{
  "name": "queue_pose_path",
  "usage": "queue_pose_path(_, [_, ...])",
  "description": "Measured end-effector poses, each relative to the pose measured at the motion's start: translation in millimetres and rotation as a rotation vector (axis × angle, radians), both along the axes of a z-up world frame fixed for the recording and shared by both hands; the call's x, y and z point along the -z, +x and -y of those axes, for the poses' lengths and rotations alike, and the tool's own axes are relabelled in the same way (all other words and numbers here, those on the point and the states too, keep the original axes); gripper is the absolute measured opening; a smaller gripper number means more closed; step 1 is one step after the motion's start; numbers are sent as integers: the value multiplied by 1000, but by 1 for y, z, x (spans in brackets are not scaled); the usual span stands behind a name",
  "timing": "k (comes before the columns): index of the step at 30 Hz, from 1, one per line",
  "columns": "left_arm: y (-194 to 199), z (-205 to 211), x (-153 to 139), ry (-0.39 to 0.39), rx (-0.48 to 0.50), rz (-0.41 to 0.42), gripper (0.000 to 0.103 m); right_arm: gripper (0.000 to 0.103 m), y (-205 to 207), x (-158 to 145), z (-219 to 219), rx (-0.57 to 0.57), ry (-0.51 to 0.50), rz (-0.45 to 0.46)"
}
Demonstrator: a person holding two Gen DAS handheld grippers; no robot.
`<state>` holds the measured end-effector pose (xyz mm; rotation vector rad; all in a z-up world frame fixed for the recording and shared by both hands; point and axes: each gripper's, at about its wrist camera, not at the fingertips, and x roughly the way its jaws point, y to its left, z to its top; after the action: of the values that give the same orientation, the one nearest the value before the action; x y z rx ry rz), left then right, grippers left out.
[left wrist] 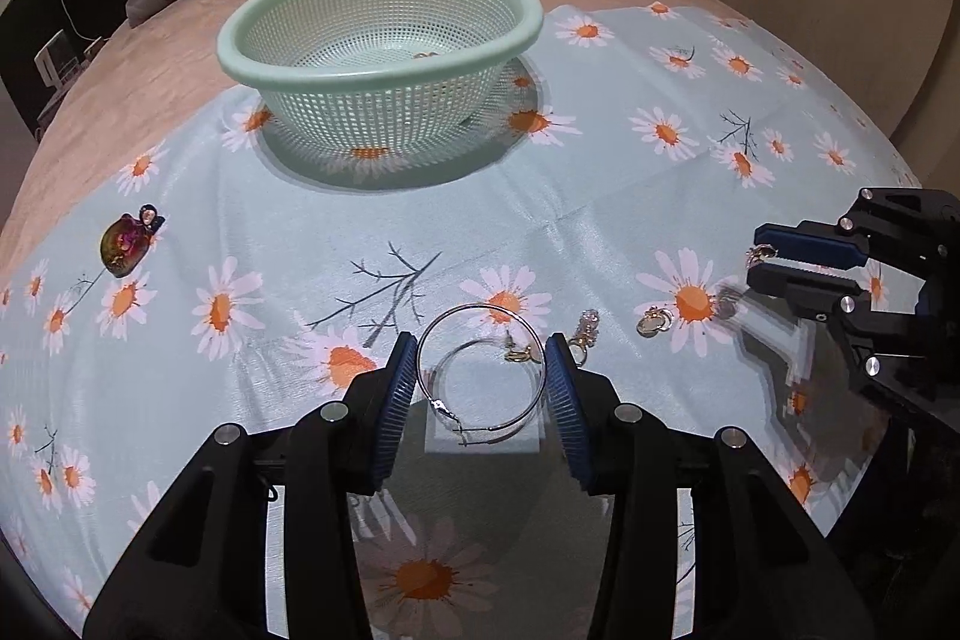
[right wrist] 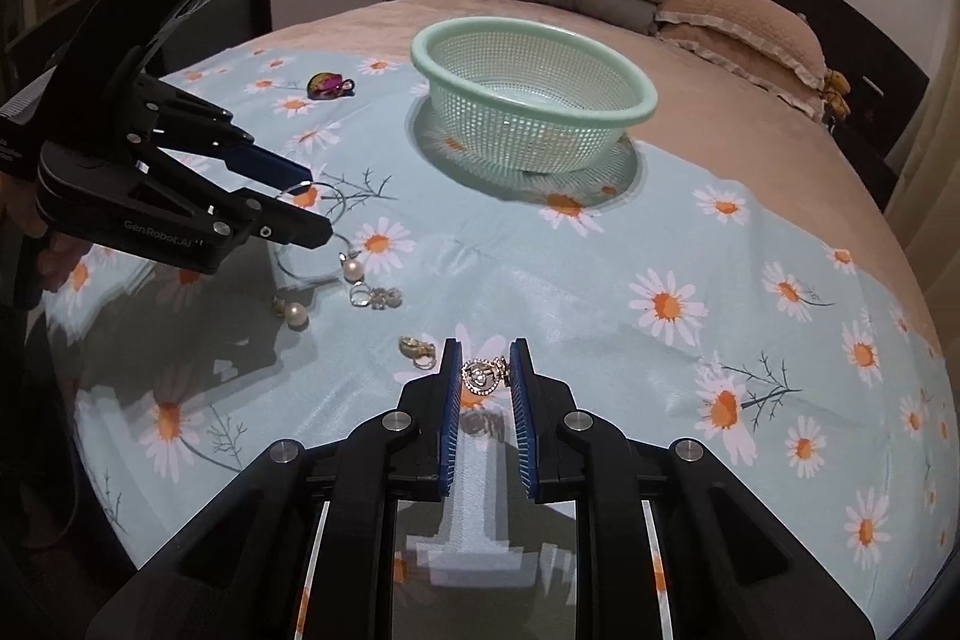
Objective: Organize jewelry
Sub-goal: 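Grasp a silver hoop with left tool while right tool grasps a gold charm, then carry hoop and charm into the green basket and open both tools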
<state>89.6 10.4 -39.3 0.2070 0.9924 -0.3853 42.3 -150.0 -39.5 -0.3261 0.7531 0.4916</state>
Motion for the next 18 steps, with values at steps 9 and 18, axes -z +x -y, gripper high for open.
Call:
queue_pose_path(9, [6, -17, -29, -6, -24, 37, 45, 15, 7, -60, 7, 84, -85, 218])
queue_pose_path(18, [31, -32, -73, 14, -45, 109, 45, 15, 17, -147, 10, 118, 73, 321])
